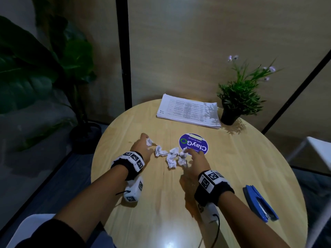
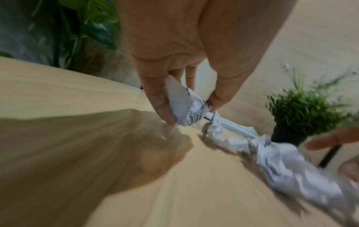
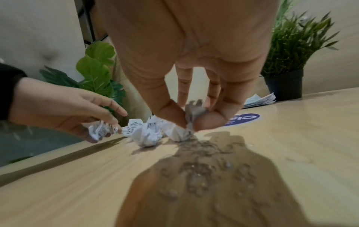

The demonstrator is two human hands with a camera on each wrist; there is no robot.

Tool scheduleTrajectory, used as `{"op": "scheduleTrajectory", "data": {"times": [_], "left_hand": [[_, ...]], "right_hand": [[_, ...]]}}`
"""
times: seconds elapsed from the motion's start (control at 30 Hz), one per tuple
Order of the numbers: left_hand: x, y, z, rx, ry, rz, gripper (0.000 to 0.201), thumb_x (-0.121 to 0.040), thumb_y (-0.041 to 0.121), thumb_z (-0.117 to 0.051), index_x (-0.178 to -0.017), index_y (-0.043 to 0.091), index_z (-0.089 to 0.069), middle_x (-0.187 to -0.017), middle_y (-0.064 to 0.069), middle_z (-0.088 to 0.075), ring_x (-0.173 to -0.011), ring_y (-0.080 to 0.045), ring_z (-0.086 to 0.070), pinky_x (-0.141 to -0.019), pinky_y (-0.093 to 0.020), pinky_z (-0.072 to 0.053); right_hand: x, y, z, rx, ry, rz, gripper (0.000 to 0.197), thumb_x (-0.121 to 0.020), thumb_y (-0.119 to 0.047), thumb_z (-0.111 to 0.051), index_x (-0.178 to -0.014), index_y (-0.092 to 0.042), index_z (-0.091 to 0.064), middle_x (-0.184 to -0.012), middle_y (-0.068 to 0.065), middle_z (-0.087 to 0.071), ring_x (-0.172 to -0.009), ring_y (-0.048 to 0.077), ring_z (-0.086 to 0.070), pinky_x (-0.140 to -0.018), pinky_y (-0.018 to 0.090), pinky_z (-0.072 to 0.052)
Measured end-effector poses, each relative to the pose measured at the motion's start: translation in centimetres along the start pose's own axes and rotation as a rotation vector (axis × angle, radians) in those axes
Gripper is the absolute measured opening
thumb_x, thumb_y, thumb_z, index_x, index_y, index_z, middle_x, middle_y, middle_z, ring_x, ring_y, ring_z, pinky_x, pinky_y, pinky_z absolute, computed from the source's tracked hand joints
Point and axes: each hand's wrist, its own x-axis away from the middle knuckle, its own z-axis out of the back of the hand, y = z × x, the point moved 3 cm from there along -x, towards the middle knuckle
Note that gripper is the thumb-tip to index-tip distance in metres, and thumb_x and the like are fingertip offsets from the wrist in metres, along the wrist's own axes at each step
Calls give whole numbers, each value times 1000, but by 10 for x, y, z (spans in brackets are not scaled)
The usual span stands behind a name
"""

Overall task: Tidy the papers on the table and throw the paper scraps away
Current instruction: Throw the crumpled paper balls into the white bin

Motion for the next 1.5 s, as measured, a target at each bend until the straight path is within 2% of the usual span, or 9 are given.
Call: {"op": "scheduleTrajectory", "data": {"times": [0.1, 0.27, 0.43, 0.57, 0.87, 0.97, 1.1, 1.33, 1.5], "left_hand": [[-9, 7, 12, 49, 73, -18, 38, -90, 9, -47, -127, 11, -41, -104, -22, -58, -89, -34, -58, -75, -35, -45], [-15, 16, 15, -1, -20, -48, 16, -88, 13, -40, -93, 15, -55, -88, -16, -66, -79, -32, -61, -71, -36, -48], [-12, 23, 2, -273, -144, -123, 44, -81, 38, -59, -121, 24, -47, -101, -7, -58, -89, -28, -60, -79, -36, -51], [-14, 22, -16, -471, -194, -174, 59, -80, 50, -61, -131, 31, -38, -124, -10, -46, -107, -33, -55, -85, -39, -51], [-27, 28, -10, -429, -132, -182, 30, -88, 27, -52, -113, 10, -58, -120, -12, -56, -109, -32, -55, -91, -36, -46], [-38, 26, 8, -371, -42, -151, 35, -90, 29, -51, -117, 7, -54, -124, -14, -52, -110, -32, -55, -91, -35, -45], [-49, 20, 22, -360, -29, -101, 34, -94, 28, -47, -122, 10, -52, -132, -16, -46, -113, -31, -53, -90, -32, -44], [-48, 18, 11, -321, -165, -59, 31, -98, 27, -34, -115, 14, -57, -130, -18, -35, -76, -27, -49, -88, -33, -46], [-41, 17, 1, -367, -268, -39, 35, -97, 10, -29, -120, 2, -55, -130, -22, -45, -106, -31, -42, -96, -33, -40]], "right_hand": [[-1, -14, -2, 52, -52, 44, 57, -81, -12, -64, -131, -28, -42, -126, 11, -35, -97, 32, -60, -87, 35, -50], [-6, -24, -13, 233, -148, 34, 41, -79, -22, -65, -117, -23, -51, -126, 6, -40, -101, 28, -57, -87, 33, -48], [-11, -20, -12, 242, -138, 66, 17, -83, -15, -59, -98, -10, -64, -106, 8, -63, -98, 25, -60, -78, 28, -48], [-12, -16, 2, 98, -82, 34, 6, -81, -10, -57, -80, -16, -58, -84, 4, -57, -82, 20, -54, -69, 23, -41], [-41, -16, 31, 127, 80, 94, 23, -75, -14, -66, -60, -23, -51, -97, 10, -63, -76, 20, -52, -65, 22, -36], [-48, -18, 29, 139, -5, 107, 15, -74, -13, -69, -81, -21, -59, -113, 10, -59, -95, 27, -59, -70, 27, -43], [-57, -21, 16, 247, -225, 125, 54, -84, -13, -64, -132, -25, -43, -138, 12, -37, -121, 33, -48, -95, 40, -44], [-56, -20, -1, 287, -184, 61, 37, -80, -20, -64, -116, -23, -58, -124, 8, -47, -110, 28, -54, -94, 37, -47], [-51, -13, 3, 192, -142, 38, 24, -80, -19, -63, -103, -18, -66, -112, 8, -60, -102, 25, -57, -84, 29, -47]]}}
